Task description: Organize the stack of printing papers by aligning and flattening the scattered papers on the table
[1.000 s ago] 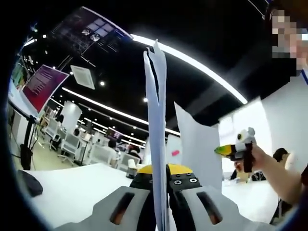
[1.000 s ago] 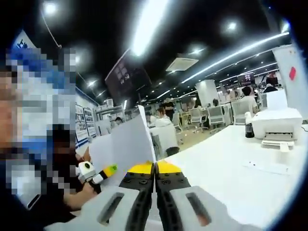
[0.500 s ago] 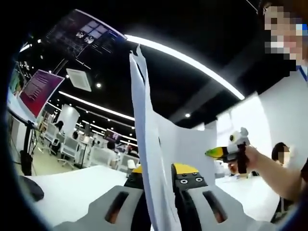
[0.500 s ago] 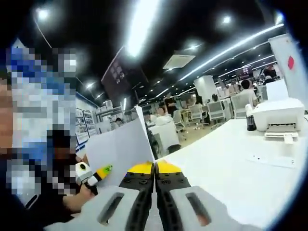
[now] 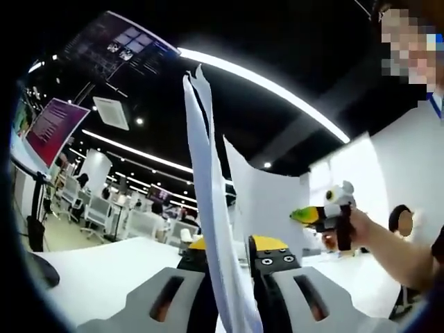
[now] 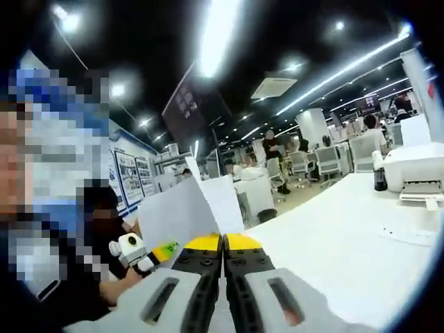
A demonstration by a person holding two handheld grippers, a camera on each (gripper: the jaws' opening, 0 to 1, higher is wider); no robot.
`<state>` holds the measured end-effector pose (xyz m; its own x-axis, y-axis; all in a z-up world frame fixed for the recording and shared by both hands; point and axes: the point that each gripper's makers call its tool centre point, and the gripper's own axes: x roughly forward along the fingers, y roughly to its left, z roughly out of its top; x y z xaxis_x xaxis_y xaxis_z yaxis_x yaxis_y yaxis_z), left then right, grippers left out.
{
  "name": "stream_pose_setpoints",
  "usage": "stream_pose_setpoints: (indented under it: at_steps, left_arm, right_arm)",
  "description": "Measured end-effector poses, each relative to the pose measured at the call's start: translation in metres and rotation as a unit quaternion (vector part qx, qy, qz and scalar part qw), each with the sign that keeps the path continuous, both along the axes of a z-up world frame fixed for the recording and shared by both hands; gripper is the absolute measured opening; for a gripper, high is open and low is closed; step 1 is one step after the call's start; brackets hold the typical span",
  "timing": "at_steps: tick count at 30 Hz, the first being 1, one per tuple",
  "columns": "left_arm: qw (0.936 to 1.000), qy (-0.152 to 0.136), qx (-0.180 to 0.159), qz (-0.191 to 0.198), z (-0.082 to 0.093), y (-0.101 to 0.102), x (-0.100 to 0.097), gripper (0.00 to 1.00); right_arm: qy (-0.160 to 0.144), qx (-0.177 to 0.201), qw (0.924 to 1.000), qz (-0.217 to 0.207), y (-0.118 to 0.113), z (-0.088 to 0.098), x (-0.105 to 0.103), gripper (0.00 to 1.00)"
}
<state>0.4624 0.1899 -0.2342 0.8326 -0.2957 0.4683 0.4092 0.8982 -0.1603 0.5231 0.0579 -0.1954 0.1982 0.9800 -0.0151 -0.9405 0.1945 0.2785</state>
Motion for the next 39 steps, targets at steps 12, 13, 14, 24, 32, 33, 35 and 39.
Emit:
stream_pose_setpoints:
  at_steps: [12,13,14,24,32,33,35,39]
  left_arm:
    - [1.0,0.0,0.0,-0.006,0.0,-0.004,-0.001,0.17]
    - [1.0,0.0,0.0,-0.007,0.0,-0.005,-0.001,0.18]
    - [1.0,0.0,0.0,-0.007,0.0,-0.005,-0.001,0.18]
    - [0.9999,0.001,0.001,-0.01,0.0,-0.007,-0.001,0.18]
    - [0.9999,0.001,0.002,-0.012,0.0,-0.008,0.0,0.18]
    - [0.9999,0.001,0.002,-0.012,0.0,-0.008,0.0,0.17]
    - [0.9999,0.001,0.002,-0.013,0.0,-0.009,-0.001,0.17]
    - [0.9999,0.003,0.005,-0.014,0.0,-0.01,-0.001,0.15]
  right_arm:
    - [0.035,0.028,0.9983,0.037,0.025,0.001,-0.012,0.0]
    - [0.037,0.029,0.9981,0.039,0.026,0.0,-0.013,0.0]
    - [0.038,0.029,0.9981,0.039,0.028,-0.001,-0.014,0.0]
    - [0.047,0.029,0.9971,0.051,0.037,-0.005,-0.018,0.0]
    - [0.05,0.031,0.9967,0.056,0.04,-0.005,-0.02,0.0]
    - [0.051,0.033,0.9966,0.056,0.04,-0.004,-0.02,0.0]
    - [0.056,0.039,0.996,0.058,0.041,-0.004,-0.021,0.0]
    - [0.059,0.042,0.9955,0.061,0.042,-0.005,-0.024,0.0]
